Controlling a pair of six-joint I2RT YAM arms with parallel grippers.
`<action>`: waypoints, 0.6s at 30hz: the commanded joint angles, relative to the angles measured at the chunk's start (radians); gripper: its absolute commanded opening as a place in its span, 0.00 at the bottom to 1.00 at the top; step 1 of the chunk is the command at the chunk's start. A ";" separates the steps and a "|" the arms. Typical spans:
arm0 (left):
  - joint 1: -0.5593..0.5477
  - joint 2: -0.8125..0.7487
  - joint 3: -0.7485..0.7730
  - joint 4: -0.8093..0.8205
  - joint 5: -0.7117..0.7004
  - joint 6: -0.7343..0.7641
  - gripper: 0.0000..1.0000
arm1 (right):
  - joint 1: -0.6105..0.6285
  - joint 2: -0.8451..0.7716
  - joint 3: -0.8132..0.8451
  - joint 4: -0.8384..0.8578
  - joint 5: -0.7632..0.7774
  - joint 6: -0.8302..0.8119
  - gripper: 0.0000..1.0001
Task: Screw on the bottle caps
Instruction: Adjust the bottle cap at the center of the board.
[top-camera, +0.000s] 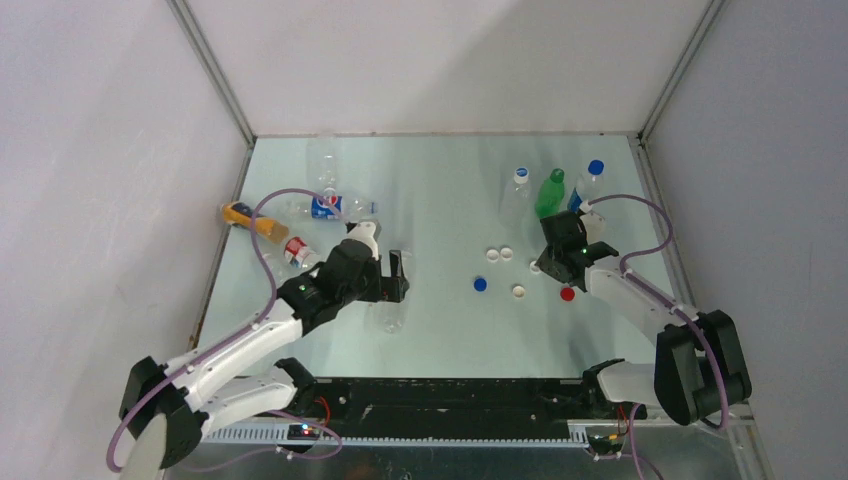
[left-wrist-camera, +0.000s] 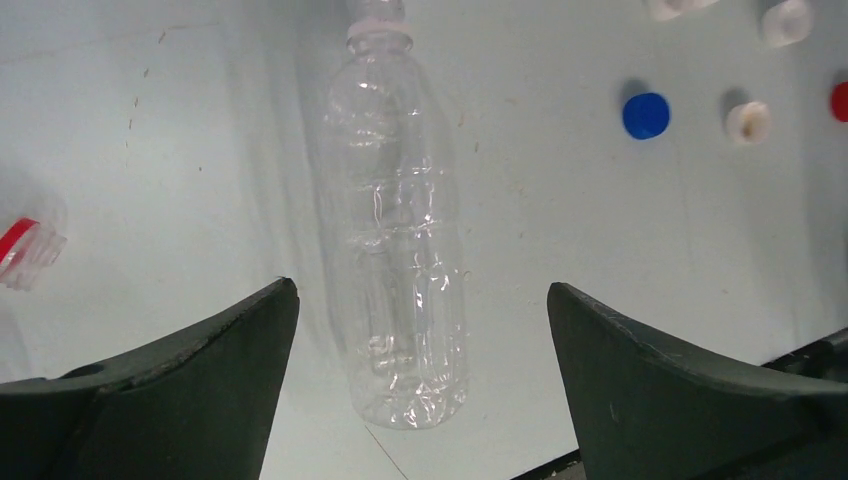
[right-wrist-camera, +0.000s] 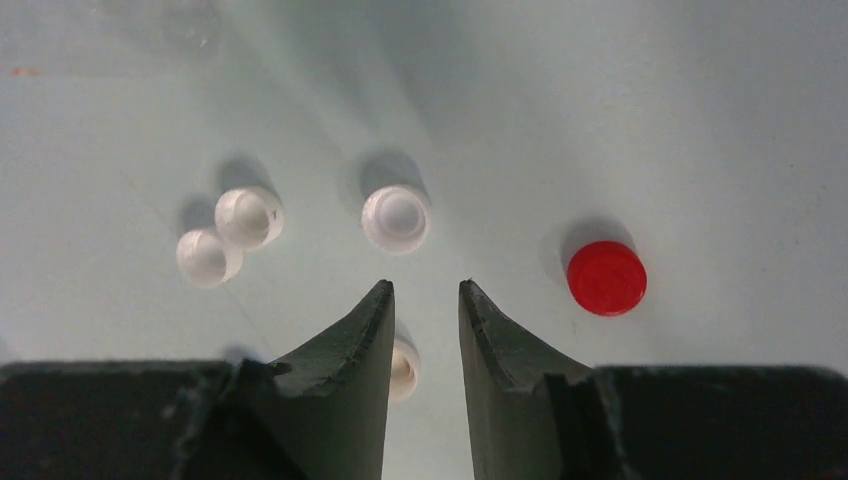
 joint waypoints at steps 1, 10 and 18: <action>-0.004 -0.085 0.031 0.004 -0.030 0.042 1.00 | -0.008 0.054 -0.020 0.108 0.086 0.074 0.31; -0.003 -0.204 0.003 0.066 0.015 0.092 1.00 | -0.012 0.172 -0.027 0.202 0.081 0.114 0.28; -0.003 -0.213 0.001 0.098 0.058 0.112 1.00 | -0.011 0.247 -0.027 0.198 0.050 0.129 0.20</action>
